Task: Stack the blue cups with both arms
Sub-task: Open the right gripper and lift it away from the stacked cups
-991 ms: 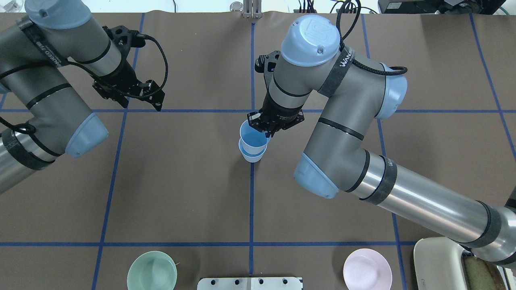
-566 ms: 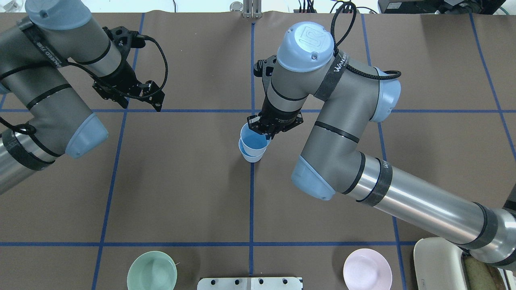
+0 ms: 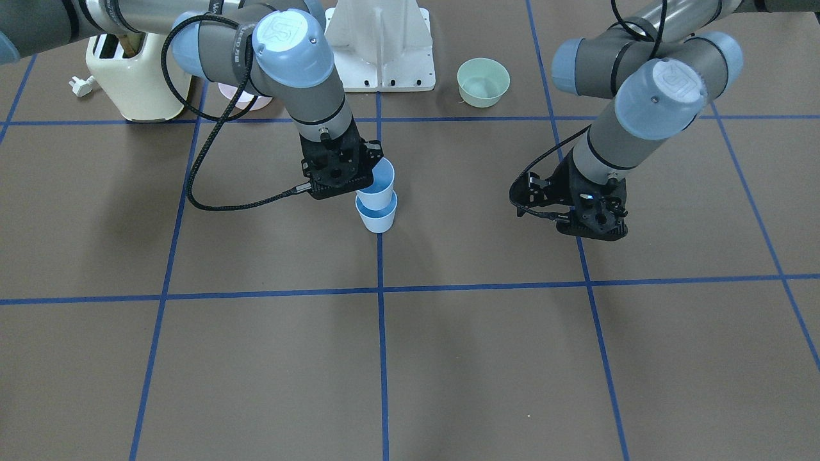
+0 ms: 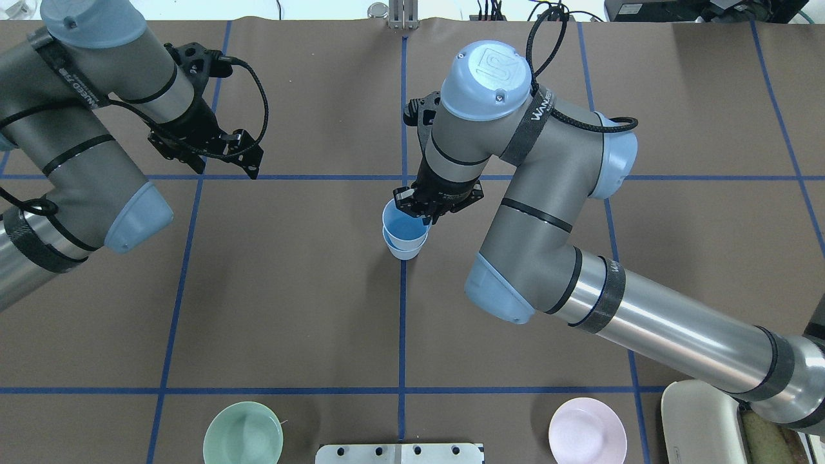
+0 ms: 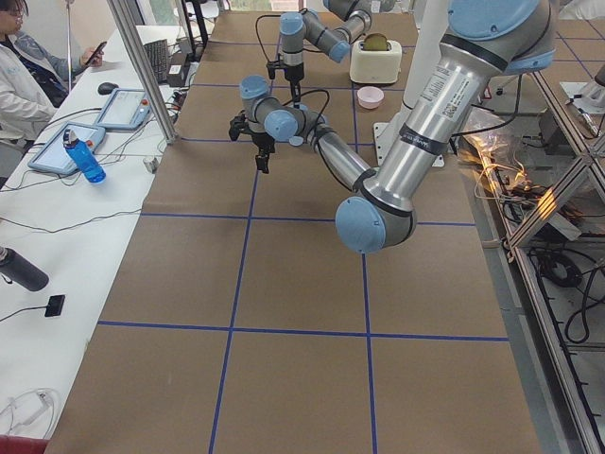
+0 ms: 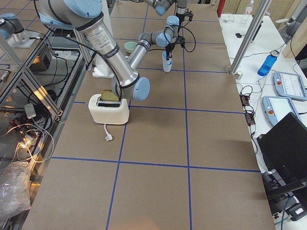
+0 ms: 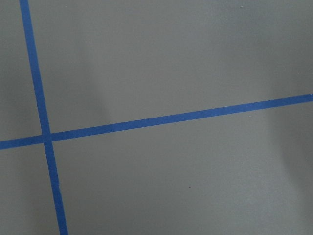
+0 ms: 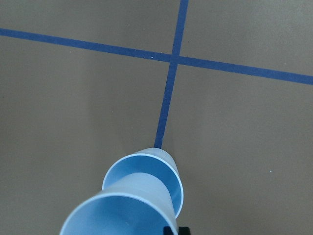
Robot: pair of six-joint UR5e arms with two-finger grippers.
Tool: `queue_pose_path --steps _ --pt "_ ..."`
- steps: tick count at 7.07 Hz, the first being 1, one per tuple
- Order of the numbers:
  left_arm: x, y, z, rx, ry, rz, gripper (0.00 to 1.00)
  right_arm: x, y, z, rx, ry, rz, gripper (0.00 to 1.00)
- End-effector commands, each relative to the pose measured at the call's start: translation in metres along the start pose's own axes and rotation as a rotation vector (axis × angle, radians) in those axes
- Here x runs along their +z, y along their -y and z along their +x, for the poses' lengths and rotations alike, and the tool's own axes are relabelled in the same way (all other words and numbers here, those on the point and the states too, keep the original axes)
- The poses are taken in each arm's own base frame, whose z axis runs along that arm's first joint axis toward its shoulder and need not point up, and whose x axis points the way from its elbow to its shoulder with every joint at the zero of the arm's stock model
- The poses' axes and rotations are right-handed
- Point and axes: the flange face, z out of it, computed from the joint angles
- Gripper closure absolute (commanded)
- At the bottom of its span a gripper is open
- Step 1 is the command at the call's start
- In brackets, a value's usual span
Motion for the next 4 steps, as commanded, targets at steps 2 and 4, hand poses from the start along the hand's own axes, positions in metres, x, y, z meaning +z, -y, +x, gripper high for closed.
queue_pose_path --steps 2,4 --pt "-0.001 0.0 0.001 0.001 -0.002 -0.001 0.02 -0.007 0.009 0.011 -0.02 0.021 0.064 0.0" --pt "-0.003 0.001 0.001 0.001 -0.005 0.002 0.02 -0.038 0.044 0.067 0.05 -0.004 0.114 0.0"
